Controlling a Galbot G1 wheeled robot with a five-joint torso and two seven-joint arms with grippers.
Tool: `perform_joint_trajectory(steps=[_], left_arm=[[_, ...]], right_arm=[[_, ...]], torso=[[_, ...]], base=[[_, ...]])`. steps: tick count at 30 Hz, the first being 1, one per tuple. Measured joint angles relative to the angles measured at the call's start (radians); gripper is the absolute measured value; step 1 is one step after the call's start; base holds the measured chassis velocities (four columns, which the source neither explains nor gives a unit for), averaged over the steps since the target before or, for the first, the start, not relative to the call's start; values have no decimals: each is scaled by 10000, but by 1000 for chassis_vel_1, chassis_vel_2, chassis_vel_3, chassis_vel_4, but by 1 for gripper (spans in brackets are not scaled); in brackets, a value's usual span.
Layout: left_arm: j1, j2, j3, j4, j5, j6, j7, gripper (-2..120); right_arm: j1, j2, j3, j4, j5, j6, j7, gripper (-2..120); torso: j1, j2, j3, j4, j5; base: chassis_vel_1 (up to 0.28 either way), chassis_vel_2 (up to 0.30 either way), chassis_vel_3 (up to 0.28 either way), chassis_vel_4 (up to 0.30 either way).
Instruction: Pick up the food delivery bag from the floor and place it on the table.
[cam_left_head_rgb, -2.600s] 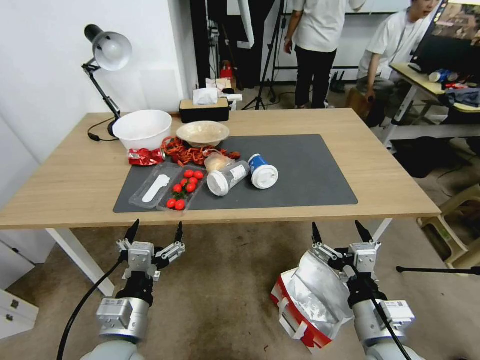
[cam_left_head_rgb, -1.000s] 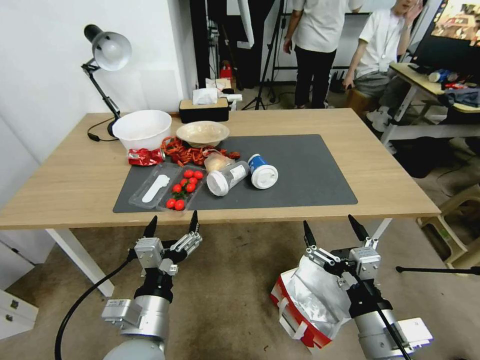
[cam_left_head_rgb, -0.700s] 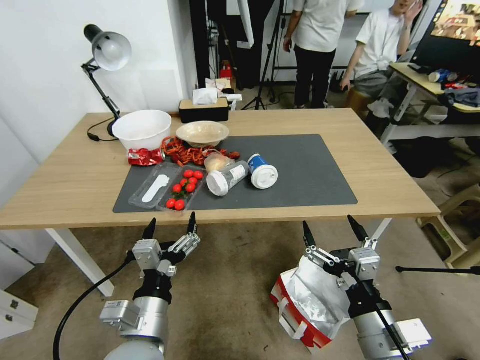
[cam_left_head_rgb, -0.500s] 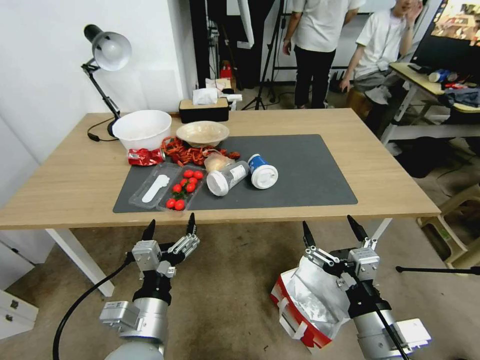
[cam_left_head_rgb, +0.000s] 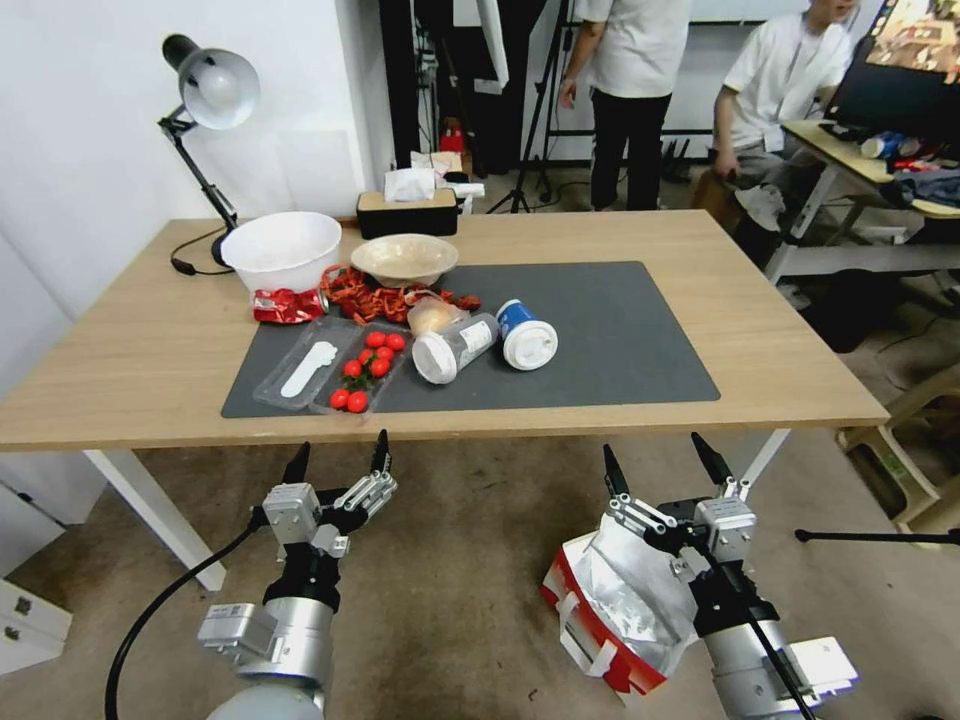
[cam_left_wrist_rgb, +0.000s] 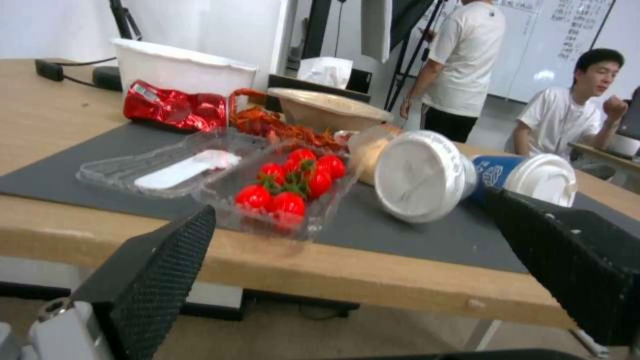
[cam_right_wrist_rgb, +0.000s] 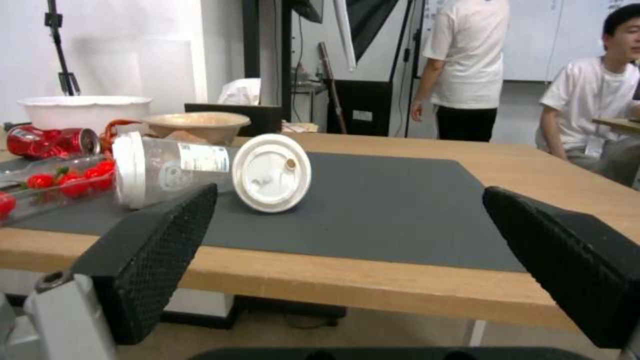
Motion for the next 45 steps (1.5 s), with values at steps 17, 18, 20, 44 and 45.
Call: perform_joint_trajectory(steps=[17, 18, 20, 44, 45], left_arm=[[10, 148, -170, 544, 458, -498, 308, 100], [16, 159, -198, 573, 499, -510, 312, 100], [23, 160, -248, 627, 661, -569, 322, 100], [33, 141, -314, 855, 824, -727, 409, 100], [31, 143, -315, 872, 825, -737, 413, 100]], right_arm=[[27, -104, 46, -314, 467, 155, -128, 100], [23, -108, 49, -348, 476, 174, -139, 100], [14, -110, 49, -394, 476, 200, -151, 100], [49, -104, 77, -654, 441, 364, -273, 100], [49, -106, 84, -662, 441, 366, -281, 100]], torso=[[-370, -843, -478, 0, 0], [-405, -923, -525, 0, -1], [-452, -1035, -589, 0, -1], [-899, -2080, -1187, 0, -1], [-927, -2149, -1229, 0, -1]], base=[[0, 0, 0, 0], [0, 0, 0, 0], [0, 0, 0, 0], [0, 0, 0, 0], [0, 0, 0, 0]])
